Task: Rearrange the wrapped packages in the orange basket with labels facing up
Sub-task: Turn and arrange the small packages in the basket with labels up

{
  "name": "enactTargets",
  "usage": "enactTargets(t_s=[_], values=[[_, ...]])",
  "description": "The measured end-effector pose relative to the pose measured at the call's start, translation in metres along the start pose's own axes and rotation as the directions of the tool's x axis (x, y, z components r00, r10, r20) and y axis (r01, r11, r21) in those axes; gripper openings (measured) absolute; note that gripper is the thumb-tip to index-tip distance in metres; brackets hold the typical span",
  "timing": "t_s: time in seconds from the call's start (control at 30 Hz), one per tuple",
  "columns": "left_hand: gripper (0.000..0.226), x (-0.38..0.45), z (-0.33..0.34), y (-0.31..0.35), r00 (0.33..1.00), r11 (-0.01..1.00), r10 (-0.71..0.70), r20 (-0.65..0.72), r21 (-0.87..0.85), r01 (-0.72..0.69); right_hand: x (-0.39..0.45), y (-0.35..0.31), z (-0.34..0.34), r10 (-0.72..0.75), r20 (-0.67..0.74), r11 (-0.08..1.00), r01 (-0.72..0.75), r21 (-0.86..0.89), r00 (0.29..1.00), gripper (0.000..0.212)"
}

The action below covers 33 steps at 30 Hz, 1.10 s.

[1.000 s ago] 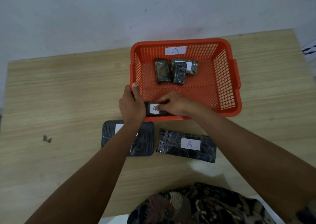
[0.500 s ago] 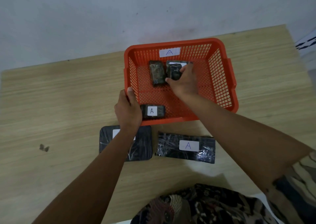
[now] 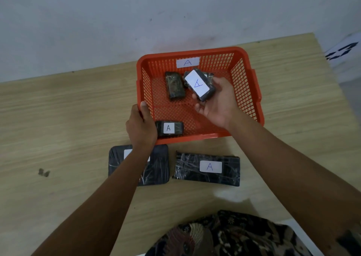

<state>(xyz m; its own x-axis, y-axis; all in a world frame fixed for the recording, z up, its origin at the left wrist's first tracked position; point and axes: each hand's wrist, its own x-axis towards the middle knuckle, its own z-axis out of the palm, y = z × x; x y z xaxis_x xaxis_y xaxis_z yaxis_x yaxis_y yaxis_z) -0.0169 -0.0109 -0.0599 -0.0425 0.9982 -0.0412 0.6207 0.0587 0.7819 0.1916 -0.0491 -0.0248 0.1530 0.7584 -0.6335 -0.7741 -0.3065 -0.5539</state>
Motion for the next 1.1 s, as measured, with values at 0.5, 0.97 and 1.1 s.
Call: enactTargets(t_s=[0.5, 0.97, 1.1], values=[[0.037, -0.002, -0.002, 0.0, 1.0, 1.0, -0.002, 0.004, 0.001, 0.002, 0.007, 0.002, 0.003, -0.093, 0.017, 0.8, 0.085, -0.594, 0.996, 0.074], [0.034, -0.001, -0.001, 0.0, 1.0, 1.0, -0.019, -0.008, 0.014, 0.019, 0.031, 0.058, 0.026, -0.278, -0.037, 0.597, 0.142, -0.79, 0.96, 0.037], [0.037, -0.001, 0.0, 0.0, 1.0, 0.999, -0.031, -0.002, 0.005, 0.031, 0.034, 0.069, 0.025, -0.295, -0.066, 0.535, 0.108, -0.838, 0.953, 0.019]])
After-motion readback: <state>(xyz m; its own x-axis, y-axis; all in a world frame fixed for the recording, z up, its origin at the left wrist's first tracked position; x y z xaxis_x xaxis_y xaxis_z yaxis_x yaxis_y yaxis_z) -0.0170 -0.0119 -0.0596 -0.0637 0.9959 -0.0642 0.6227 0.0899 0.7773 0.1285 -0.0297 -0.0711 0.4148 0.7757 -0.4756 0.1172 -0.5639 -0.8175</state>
